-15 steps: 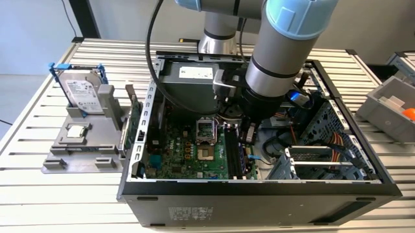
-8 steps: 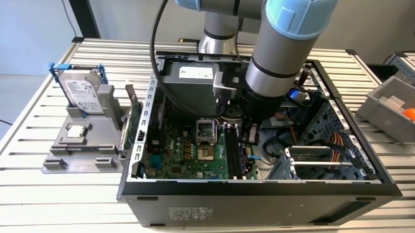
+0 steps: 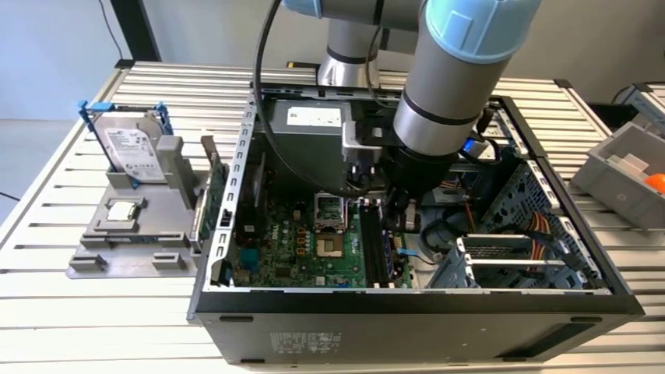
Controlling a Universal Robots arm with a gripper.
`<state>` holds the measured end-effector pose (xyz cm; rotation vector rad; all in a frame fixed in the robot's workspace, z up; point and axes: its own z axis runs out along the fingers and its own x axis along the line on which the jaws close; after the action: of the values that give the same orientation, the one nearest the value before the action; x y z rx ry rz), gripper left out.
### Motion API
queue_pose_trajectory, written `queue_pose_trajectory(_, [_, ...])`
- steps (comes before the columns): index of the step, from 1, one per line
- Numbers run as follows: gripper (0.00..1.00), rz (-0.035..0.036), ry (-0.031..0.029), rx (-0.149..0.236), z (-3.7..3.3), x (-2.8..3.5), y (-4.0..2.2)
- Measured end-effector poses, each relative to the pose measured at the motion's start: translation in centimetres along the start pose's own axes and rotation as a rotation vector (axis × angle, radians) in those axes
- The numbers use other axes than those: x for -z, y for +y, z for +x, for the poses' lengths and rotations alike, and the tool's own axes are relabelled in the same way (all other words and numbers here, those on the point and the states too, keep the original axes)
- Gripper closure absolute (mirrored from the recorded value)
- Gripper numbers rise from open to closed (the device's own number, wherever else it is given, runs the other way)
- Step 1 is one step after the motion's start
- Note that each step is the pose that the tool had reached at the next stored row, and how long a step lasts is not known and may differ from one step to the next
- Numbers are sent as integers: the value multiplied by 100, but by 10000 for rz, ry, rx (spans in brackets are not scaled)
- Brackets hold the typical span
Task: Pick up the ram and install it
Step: 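Press down the ram until it locks into place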
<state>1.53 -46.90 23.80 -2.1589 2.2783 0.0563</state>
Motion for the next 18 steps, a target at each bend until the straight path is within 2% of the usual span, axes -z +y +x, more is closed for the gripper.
queue_pose_trajectory(8, [100,-13,18,744,26,-3,-3])
queue_pose_trajectory(14, [100,-6,22,837,164,-1,-6])
queue_pose_trajectory(18, [100,-4,60,838,166,-2,-6])
